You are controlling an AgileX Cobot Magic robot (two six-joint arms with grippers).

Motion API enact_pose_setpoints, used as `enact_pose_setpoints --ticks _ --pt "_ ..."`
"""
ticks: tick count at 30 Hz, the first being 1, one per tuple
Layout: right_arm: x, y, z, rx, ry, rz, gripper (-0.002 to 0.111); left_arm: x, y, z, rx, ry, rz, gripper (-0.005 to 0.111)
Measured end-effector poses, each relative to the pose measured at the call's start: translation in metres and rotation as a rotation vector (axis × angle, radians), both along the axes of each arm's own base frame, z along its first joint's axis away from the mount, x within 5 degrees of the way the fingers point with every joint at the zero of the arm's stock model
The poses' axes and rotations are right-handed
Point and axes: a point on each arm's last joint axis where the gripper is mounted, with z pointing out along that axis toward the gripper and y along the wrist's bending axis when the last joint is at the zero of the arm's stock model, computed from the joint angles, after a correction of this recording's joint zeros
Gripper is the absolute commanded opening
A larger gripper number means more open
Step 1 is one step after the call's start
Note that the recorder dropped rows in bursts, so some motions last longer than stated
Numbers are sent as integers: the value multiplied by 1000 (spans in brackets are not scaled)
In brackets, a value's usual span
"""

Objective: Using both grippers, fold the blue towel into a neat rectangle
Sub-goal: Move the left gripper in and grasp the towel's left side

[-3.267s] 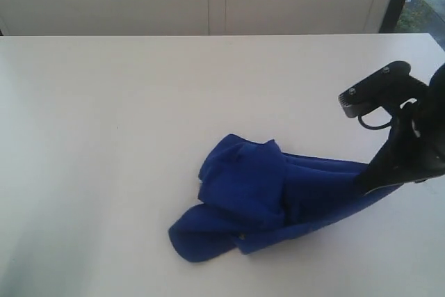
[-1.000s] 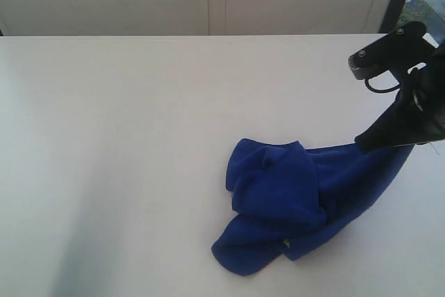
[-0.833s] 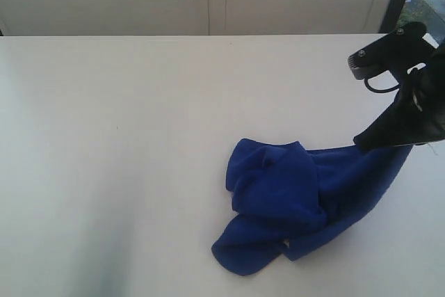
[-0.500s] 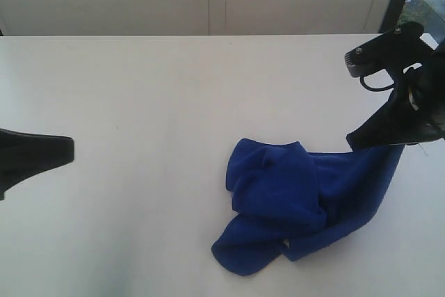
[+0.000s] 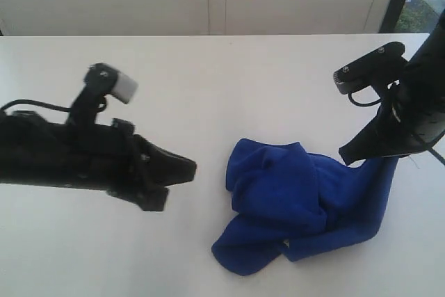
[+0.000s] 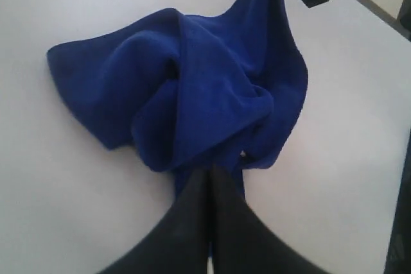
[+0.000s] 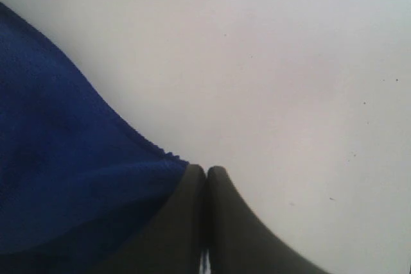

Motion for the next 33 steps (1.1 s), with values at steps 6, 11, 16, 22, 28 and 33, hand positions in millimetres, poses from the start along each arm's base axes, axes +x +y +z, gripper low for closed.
enact_pose_setpoints --ticks 6,11,16,22,28,33 --pt "0 0 -1 0 2 0 0 34 -44 -23 39 22 -85 1" --pt "1 0 0 4 -2 2 0 47 -61 -50 51 47 -181 35" --pt "1 2 -1 24 -6 -2 0 44 -65 -63 42 28 -280 35" --pt "1 2 -1 24 -7 -2 0 44 -66 -74 62 -8 -330 35" --pt "1 2 -1 28 -7 -3 0 45 -67 -87 79 -3 -341 35" --pt "1 2 -1 29 -8 -2 0 48 -68 -89 70 -37 -338 31"
